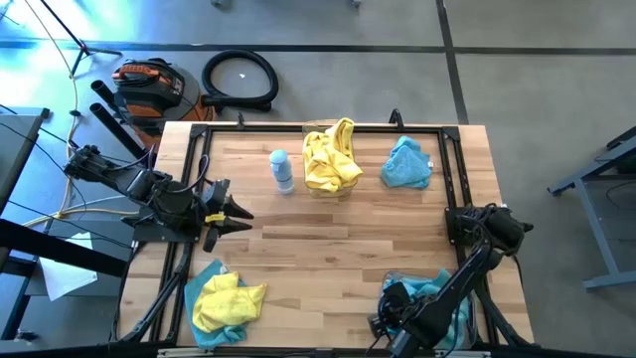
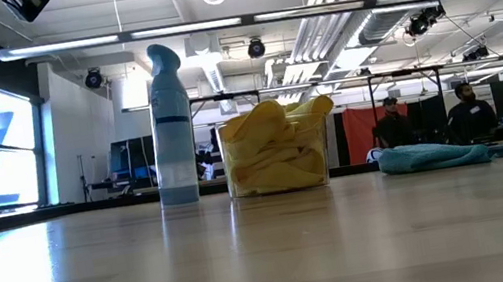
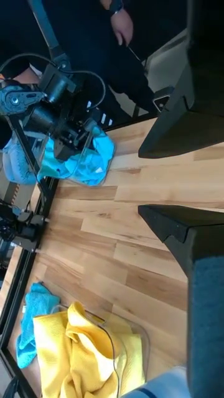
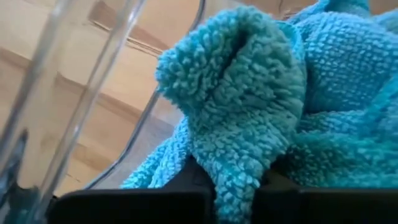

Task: Sort microfiber towel by color & place in baskets
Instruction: Put the blue towel into the bottom transparent bin, then put the yellow towel into the top transparent bin

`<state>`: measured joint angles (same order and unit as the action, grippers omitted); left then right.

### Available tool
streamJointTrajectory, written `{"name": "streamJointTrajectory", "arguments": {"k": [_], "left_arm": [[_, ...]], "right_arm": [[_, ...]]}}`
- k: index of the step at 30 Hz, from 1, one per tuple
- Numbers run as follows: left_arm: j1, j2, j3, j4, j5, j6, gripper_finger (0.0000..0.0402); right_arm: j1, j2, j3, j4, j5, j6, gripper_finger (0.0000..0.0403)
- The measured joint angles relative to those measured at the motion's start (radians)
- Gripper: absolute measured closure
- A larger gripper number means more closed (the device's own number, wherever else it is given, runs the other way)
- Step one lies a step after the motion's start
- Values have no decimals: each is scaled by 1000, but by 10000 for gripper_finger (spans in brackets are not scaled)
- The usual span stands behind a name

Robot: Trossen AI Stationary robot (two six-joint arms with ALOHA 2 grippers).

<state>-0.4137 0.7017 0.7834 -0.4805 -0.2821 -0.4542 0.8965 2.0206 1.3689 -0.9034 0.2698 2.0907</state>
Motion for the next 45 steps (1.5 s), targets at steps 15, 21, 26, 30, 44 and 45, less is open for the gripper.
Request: {"name": "streamJointTrajectory", "arguments": {"k": [15,21,26,30,44,45], "left_arm": [[0,0,0,0,0,-16,284],[0,0,0,0,0,-17,284],[0,0,1,0,0,-34,284],[0,0,1,0,1,-40,284],[0,0,1,20,2,-41,284],[0,0,1,27,1,-41,284]], "right_arm": [[2,19,211,-269,-7,-36,276],[15,17,394,-487,4,-50,239],[35,16,498,-604,11,-31,230],[62,15,544,-671,12,43,230],[49,12,556,-632,337,26,233],[42,12,556,-631,394,21,234]]}}
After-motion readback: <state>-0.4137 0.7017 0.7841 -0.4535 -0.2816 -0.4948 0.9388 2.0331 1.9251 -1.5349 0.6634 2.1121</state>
